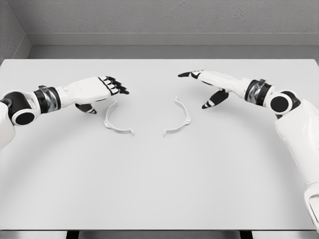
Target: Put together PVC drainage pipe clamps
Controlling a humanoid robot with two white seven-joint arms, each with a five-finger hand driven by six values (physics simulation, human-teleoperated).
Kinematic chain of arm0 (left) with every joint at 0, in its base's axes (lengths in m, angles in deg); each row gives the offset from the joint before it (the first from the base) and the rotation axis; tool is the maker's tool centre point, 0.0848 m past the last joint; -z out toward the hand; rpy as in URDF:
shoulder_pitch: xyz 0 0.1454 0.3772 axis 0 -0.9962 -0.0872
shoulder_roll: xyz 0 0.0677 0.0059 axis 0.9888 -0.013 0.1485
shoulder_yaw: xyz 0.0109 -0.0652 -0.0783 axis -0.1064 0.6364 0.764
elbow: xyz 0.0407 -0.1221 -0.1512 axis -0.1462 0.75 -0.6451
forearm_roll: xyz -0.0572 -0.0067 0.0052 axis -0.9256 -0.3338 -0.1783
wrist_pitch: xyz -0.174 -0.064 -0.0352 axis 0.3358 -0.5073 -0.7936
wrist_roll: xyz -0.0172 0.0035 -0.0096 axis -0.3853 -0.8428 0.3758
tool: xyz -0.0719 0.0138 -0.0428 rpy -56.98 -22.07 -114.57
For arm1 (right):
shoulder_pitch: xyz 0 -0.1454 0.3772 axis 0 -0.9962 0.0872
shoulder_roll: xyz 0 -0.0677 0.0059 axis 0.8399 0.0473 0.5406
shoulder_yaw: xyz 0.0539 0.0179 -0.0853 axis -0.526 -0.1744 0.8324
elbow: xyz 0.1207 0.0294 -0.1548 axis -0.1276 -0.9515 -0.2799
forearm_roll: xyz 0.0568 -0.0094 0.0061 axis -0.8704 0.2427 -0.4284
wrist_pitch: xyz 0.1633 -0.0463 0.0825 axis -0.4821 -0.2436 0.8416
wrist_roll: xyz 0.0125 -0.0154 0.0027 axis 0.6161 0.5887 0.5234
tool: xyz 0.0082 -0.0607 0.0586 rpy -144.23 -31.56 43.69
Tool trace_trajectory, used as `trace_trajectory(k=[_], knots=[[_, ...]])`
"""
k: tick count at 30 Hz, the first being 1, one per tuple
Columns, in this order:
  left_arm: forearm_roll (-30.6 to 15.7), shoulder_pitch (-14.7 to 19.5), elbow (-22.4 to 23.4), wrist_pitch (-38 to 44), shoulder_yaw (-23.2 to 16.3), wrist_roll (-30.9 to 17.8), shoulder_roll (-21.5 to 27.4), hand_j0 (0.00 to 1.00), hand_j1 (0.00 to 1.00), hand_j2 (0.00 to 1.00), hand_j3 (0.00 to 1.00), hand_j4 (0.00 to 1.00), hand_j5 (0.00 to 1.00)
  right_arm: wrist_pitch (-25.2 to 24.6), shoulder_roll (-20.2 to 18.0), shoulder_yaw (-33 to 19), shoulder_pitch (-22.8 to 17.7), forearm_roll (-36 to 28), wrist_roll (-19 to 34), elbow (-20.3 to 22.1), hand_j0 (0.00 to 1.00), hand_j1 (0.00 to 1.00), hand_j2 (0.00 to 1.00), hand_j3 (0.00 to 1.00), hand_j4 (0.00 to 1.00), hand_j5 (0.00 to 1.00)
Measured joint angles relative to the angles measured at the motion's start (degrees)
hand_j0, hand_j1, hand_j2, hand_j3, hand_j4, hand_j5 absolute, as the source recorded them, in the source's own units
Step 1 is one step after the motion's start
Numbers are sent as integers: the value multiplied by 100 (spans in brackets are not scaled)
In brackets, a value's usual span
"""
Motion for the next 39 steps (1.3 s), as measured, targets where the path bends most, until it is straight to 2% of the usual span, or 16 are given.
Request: trace_trajectory(k=[2,8,31,39], knots=[[6,53,26,0,-31,0,-53,100,100,100,100,100,100,4,-4,87,-185,7,1,180,100,100,100,100,100,100],[53,79,49,0,-96,5,-145,100,100,100,100,100,100,0,-141,108,-246,-3,0,516,100,100,100,100,100,100],[70,176,53,0,-218,-1,-373,100,100,100,100,100,100,0,-100,322,-361,7,0,551,100,100,100,100,100,100],[46,229,43,6,-214,4,-471,100,100,100,100,100,100,-1,91,383,-325,22,-1,544,100,100,100,100,100,100]])
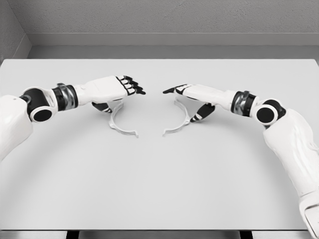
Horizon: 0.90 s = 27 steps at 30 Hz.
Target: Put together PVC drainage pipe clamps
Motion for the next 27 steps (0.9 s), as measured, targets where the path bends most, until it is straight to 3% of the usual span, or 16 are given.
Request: trace_trajectory(k=[8,18,27], knots=[[17,17,-3,15,5,33,-123,100,100,100,100,100,100,-1,84,36,61,9,1,-44,100,100,100,100,100,100],[21,211,0,-4,15,-21,-78,100,100,100,100,100,100,-4,141,3,492,159,1,-939,100,100,100,100,100,100],[203,132,302,-6,-93,-17,1,100,100,100,100,100,100,-2,354,9,606,204,-1,-1072,100,100,100,100,100,100]])
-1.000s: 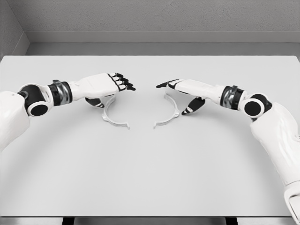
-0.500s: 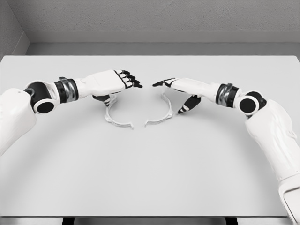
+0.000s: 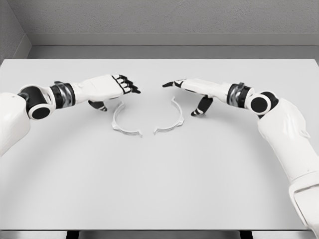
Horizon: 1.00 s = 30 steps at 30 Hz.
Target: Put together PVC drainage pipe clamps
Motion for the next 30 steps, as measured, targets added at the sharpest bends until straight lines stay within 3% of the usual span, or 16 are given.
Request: trace_trajectory(k=[22,26,30], knots=[[-7,62,-25,2,-52,4,-243,100,100,100,100,100,100,2,298,11,70,-9,2,45,100,100,100,100,100,100],[27,176,35,2,-19,-47,-183,100,100,100,100,100,100,5,77,-127,0,-9,2,9,100,100,100,100,100,100],[71,193,216,1,30,-87,309,100,100,100,100,100,100,3,-277,-410,-62,-6,2,1,100,100,100,100,100,100]])
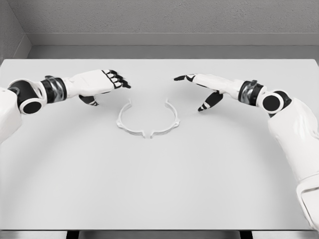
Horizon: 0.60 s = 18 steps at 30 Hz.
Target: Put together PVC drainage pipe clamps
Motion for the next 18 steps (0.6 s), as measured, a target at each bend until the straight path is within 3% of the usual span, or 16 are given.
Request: trace_trajectory(k=[4,6,11,18], knots=[[-69,-17,5,-2,116,-7,556,100,100,100,100,100,100,2,-109,-88,-167,0,0,156,100,100,100,100,100,100],[-149,-44,-10,-1,177,-11,691,100,100,100,100,100,100,5,-136,-103,-378,2,1,429,100,100,100,100,100,100],[-333,-53,-156,-1,240,-17,891,100,100,100,100,100,100,0,-142,-87,-466,-13,0,971,100,100,100,100,100,100],[-865,-193,-449,-2,320,-278,1159,100,100,100,100,100,100,0,-8,159,-571,-5,0,1122,100,100,100,100,100,100]])
